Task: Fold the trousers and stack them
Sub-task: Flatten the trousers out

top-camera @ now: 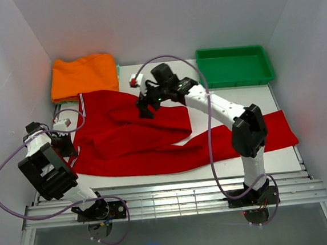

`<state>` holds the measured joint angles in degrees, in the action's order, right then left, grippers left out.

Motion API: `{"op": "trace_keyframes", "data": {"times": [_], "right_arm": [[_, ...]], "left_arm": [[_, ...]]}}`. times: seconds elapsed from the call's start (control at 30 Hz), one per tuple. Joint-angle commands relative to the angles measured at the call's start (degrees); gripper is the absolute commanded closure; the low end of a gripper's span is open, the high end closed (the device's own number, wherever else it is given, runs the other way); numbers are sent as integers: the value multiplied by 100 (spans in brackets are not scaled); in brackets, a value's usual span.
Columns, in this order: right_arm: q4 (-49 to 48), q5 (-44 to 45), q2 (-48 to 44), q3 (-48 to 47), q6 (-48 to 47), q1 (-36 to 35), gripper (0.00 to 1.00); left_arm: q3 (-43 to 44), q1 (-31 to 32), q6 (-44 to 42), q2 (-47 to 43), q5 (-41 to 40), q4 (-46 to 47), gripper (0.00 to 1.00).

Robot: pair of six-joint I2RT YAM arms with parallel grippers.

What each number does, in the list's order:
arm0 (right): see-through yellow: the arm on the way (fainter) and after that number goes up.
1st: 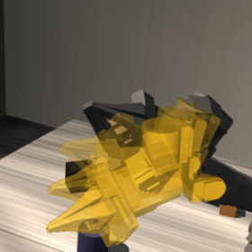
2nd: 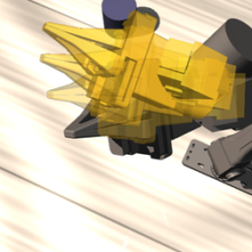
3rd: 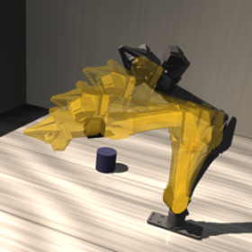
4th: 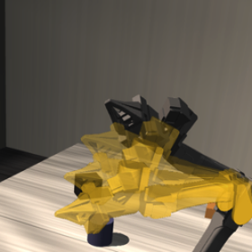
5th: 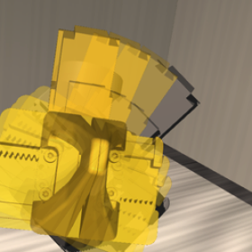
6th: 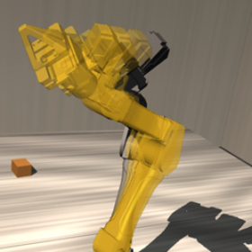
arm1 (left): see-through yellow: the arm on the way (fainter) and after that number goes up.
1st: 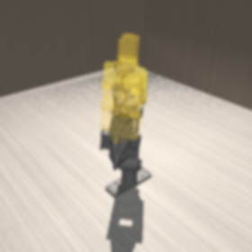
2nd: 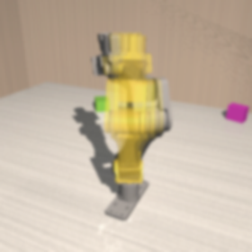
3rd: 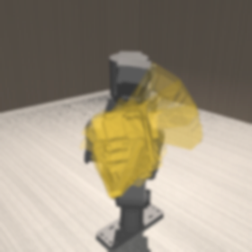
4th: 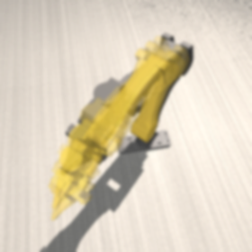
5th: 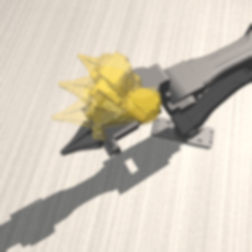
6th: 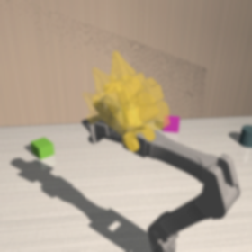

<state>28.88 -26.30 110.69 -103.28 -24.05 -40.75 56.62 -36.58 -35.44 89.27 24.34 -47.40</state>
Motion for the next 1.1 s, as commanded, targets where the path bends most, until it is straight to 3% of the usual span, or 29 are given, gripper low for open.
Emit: {"op": "trace_keyframes", "data": {"times": [0.0,0.07,0.1,0.17,0.23,0.33,0.47,0.63,0.73,0.77,0.83,1.07], "right_arm": [[-2128,900,389,-218,2292,-695,18],[-2282,1233,898,-507,2633,-1214,13],[-2456,1137,1049,-700,2564,-1442,6],[-2729,778,1470,-807,2432,-1584,1],[-3036,452,1726,-1043,1652,-1768,10],[-3073,503,2218,-1412,792,-1953,10],[-3372,451,2623,-1352,298,-1998,10],[-3038,460,2835,-1309,-275,-2024,8],[-3116,556,2590,-905,-574,-1981,42],[-3126,556,2389,-826,-609,-1954,64],[-3047,635,2168,-659,-688,-1867,92],[-2679,478,192,325,-619,-1024,92]], "left_arm": [[-2,2,195,90,721,-165,100],[-28,2,256,160,827,-165,100],[-37,2,257,213,844,-173,100],[-54,2,257,248,906,-173,100],[-63,2,257,301,924,-182,100],[-125,2,248,301,1020,-182,100],[-265,2,283,275,1091,-112,100],[-345,2,319,283,1082,-7,100],[-336,2,319,275,1029,55,100],[-327,-7,319,283,1003,64,100],[-301,-33,336,275,950,116,100],[-204,-218,292,239,739,213,100]]}}
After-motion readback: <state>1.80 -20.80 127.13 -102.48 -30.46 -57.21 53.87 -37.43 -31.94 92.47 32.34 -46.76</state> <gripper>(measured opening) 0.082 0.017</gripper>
